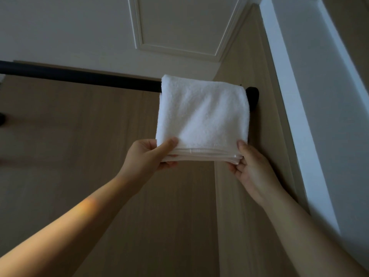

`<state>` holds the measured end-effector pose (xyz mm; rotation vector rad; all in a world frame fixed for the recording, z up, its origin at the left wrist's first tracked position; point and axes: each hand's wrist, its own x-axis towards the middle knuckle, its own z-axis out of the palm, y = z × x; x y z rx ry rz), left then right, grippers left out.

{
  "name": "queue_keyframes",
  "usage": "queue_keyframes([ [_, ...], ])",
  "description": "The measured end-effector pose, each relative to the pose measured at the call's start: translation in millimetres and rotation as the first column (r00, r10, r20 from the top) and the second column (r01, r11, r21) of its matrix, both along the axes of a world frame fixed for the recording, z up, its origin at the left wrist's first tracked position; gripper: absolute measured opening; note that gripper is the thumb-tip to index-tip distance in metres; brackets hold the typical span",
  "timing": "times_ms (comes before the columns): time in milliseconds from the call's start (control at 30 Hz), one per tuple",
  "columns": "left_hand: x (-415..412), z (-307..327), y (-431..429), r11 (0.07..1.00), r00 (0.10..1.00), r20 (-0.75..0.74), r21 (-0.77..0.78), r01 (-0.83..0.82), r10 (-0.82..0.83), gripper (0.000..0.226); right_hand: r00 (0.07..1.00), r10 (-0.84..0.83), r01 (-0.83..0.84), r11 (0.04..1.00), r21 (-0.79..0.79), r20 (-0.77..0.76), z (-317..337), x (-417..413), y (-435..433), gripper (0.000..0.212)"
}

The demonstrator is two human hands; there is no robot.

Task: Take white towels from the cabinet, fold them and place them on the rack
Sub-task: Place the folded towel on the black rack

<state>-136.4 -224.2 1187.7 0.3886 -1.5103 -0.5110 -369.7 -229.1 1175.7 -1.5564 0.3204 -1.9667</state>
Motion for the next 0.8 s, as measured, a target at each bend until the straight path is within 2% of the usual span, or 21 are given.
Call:
queue_keyframes([
  [133,0.7,-2.7,-4.5,0.998,0.998,-0.001,-0.021,-0.056,0.056,0.033,1.000,0.004,-0.003,0.997,-0.073,0.016,-3.3,-2.9,-2.4,0.016],
  [300,2.3,-3.7,-12.0,1.000,1.000,-0.001,-0.003,-0.019,0.019,0.044,0.998,0.046,-0.047,0.999,-0.025,-0.031,1.8,-3.3,-2.7,0.015],
  [367,2.8,-5.0,-14.7,1.000,1.000,0.000,-0.005,0.019,-0.019,0.042,0.999,-0.030,0.031,0.997,-0.072,0.011,1.0,-2.6,-3.4,0.016],
  [500,1.7,-7.8,-21.1,0.997,0.995,-0.055,-0.006,0.077,-0.078,0.038,0.942,-0.334,0.335,0.931,-0.148,0.034,-6.7,2.4,-9.1,0.019],
  [667,-11.3,-9.8,-26.8,1.000,0.993,-0.115,0.013,0.022,-0.021,0.031,0.931,-0.307,0.336,0.932,-0.135,0.196,-12.3,9.0,-13.7,0.016],
  [800,-12.5,-6.5,-22.6,1.000,0.979,-0.205,0.015,0.016,-0.013,0.047,0.907,-0.311,0.355,0.928,-0.116,0.284,-12.0,11.9,-15.2,0.010],
])
